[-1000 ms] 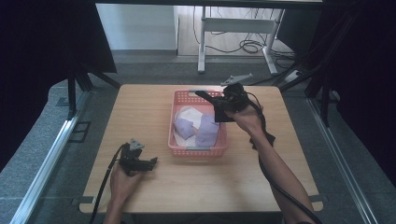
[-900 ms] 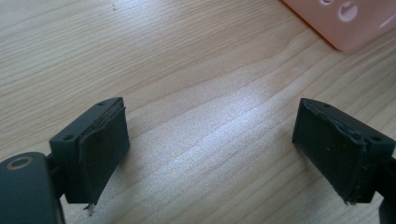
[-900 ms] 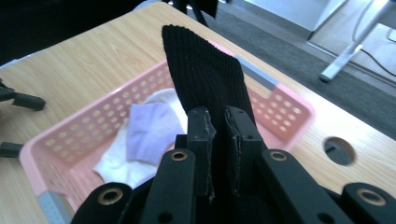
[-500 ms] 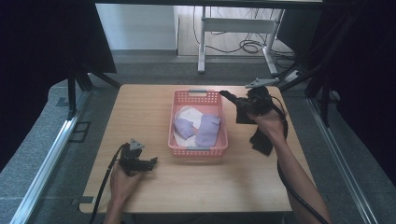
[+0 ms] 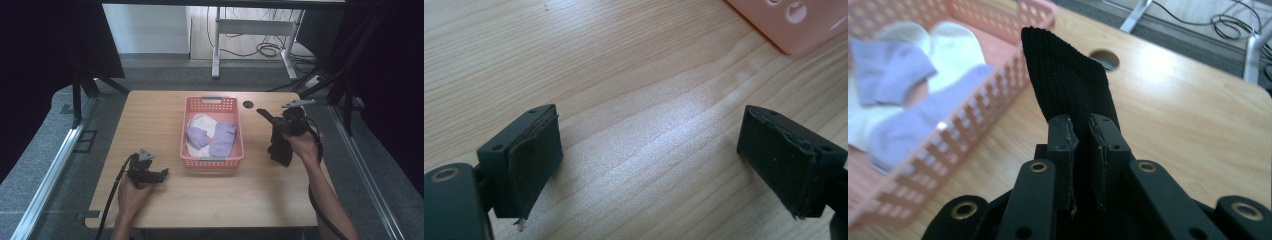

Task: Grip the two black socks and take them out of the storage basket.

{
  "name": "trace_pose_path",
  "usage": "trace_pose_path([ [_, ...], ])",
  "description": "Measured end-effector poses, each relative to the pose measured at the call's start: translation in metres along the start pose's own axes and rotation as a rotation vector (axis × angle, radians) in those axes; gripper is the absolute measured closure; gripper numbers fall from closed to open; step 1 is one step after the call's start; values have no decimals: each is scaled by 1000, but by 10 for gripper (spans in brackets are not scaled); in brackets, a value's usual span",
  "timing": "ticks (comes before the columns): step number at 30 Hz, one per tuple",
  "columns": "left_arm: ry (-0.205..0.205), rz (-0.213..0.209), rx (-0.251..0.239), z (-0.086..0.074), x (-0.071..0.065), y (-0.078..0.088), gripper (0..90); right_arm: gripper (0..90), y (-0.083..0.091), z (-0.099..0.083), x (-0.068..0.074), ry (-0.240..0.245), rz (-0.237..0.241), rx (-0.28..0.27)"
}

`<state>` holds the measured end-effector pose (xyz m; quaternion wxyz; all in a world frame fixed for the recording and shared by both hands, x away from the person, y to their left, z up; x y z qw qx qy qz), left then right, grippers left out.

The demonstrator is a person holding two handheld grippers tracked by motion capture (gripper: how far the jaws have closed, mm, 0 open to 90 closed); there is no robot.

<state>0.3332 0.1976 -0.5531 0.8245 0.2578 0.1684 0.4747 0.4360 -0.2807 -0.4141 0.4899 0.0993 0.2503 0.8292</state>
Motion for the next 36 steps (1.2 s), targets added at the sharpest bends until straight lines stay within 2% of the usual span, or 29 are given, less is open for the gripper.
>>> trace_pose_path([
  [8,0,1,0,0,0,0,104,790,-18,-43,-7,-16,-35,62],
  [14,0,1,0,0,0,0,104,758,-32,-73,-13,-70,-20,125],
  [17,0,1,0,0,0,0,104,695,-37,-81,-14,-91,-19,149],
  [20,0,1,-1,0,0,0,104,618,-34,-80,-16,-121,-18,148],
  [23,1,1,-1,0,0,0,104,531,-26,-72,-16,-120,-19,112],
  [30,1,1,0,0,0,0,104,395,-2,-50,-3,-67,14,54],
  [36,1,0,1,0,0,0,104,258,10,-42,12,-35,40,58],
])
Point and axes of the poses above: each handheld gripper's, and its own axes: y roughly backward along the jaws, z roughly out of its top, x roughly to its left, the point moved 1 cm from there along -y, roughly forward along the jaws, and after that the axes turned 11 degrees about -x, right-handed, at the moved point
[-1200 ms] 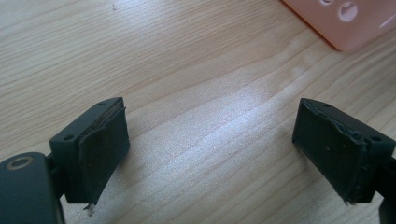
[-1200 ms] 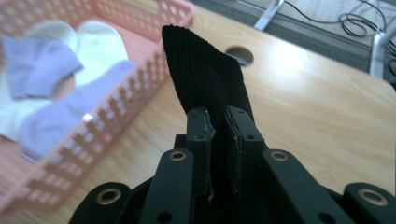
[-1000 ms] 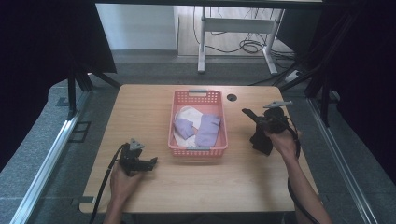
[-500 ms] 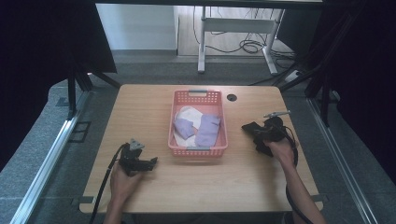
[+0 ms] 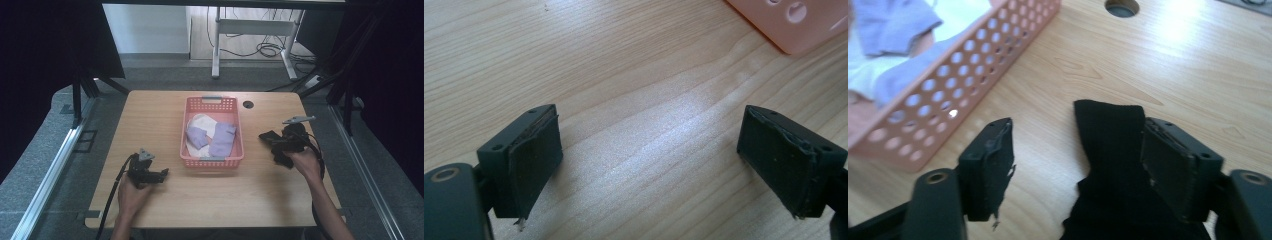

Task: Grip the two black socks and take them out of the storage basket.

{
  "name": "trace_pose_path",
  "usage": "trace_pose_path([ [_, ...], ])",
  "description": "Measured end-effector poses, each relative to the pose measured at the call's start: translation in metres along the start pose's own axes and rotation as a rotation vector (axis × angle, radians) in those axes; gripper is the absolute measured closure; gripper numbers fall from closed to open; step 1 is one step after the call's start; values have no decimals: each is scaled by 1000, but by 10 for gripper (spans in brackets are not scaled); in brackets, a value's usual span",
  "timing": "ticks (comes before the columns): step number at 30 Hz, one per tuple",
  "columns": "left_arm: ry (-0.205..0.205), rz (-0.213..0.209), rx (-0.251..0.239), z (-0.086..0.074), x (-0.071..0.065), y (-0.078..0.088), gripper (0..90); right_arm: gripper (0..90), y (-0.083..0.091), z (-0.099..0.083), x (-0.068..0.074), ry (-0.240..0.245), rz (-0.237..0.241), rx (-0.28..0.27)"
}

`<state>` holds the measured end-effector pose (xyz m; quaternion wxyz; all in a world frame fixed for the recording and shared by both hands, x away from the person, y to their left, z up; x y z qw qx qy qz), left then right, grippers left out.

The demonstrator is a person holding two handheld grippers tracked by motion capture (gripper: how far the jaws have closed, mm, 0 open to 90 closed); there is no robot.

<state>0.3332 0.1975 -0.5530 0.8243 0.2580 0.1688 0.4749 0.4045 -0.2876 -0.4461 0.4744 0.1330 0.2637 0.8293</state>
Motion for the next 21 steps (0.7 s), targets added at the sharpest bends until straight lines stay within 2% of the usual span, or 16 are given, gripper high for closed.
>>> trace_pose_path([
  [5,-1,0,0,0,0,0,104,169,11,-1,15,14,48,-11],
  [11,0,0,-1,0,0,0,104,138,18,-16,33,22,103,-24],
  [17,0,0,1,0,0,0,104,137,14,-38,46,33,136,-9],
  [21,2,1,-3,0,0,0,104,138,4,-61,56,35,162,-4],
])
Point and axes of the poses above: each handheld gripper's, and its own axes: y roughly backward along the jaws, z roughly out of its top, x roughly to its left, the point moved 1 cm from there along -y, roughly forward along the jaws, and after that the axes turned 11 degrees about -x, right-handed, at the moved point
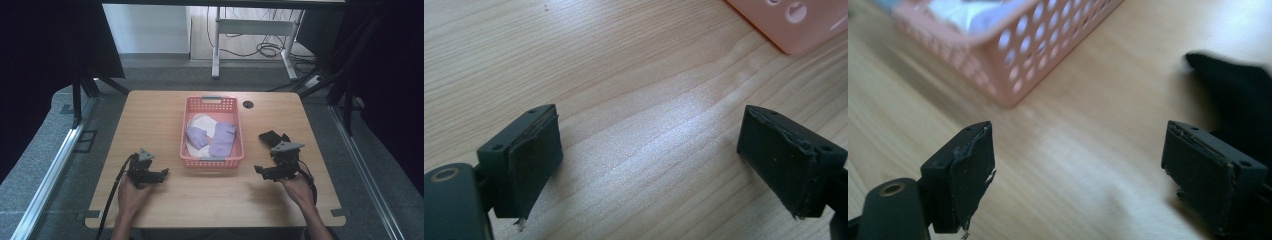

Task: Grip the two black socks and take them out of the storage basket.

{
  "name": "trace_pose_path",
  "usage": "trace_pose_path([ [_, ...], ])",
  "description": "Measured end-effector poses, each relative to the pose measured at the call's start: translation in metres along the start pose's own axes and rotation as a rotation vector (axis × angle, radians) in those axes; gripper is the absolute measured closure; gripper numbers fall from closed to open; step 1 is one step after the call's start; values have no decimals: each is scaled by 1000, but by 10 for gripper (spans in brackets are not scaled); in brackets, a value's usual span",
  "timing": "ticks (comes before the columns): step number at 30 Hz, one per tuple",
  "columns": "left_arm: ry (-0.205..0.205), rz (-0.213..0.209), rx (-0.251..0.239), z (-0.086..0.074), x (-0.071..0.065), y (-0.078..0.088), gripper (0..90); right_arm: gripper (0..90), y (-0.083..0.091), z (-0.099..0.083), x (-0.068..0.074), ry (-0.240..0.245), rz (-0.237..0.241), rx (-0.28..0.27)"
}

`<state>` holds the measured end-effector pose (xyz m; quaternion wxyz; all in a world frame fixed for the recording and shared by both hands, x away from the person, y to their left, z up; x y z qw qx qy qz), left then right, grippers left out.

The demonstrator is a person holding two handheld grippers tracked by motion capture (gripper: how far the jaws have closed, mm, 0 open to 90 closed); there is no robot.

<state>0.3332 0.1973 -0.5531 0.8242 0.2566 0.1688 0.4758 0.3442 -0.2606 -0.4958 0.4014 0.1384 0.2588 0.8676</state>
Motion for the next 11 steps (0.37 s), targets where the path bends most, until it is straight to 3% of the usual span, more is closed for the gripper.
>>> trace_pose_path([
  [4,-1,0,1,0,0,0,104,138,-8,-13,4,39,-17,17],
  [11,-1,1,1,0,0,0,104,138,-13,-26,3,34,-23,50],
])
Point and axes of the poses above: each handheld gripper's, and its own axes: y roughly backward along the jaws, z roughly out of its top, x roughly to its left, the point moved 1 cm from there along -y, roughly forward along the jaws, and after that the axes turned 11 degrees about -x, right-handed, at the moved point
